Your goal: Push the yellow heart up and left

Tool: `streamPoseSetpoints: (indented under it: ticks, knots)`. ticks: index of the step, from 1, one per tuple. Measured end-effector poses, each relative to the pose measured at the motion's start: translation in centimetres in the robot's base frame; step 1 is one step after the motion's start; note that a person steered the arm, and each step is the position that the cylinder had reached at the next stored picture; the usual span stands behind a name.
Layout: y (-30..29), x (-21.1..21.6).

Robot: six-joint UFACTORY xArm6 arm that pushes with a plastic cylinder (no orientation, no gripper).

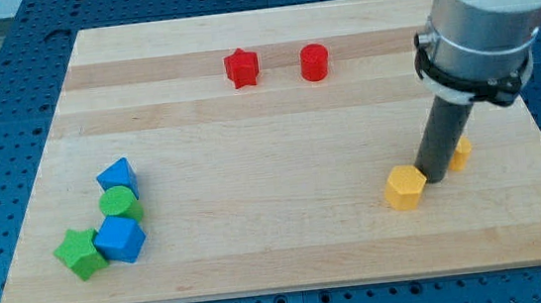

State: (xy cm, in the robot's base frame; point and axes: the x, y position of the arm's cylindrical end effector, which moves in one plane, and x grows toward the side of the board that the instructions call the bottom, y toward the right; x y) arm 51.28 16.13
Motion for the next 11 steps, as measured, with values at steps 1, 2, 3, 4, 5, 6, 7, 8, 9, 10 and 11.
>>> streamPoseSetpoints:
  ticks: [1, 2, 3, 4, 5, 6, 7, 8, 9, 10, 11]
  knots:
    - [4.4, 2.8]
    - [8.2, 1.4]
    - [6.8, -0.4]
    - [1.7, -0.4]
    - [-2.2, -2.2]
    - [-5.2, -4.1]
    - [-7.9, -5.0]
    - [-9.1, -5.4]
    - [-3.7, -5.0]
    - [1.9, -2.5]
    - [5.7, -0.5]
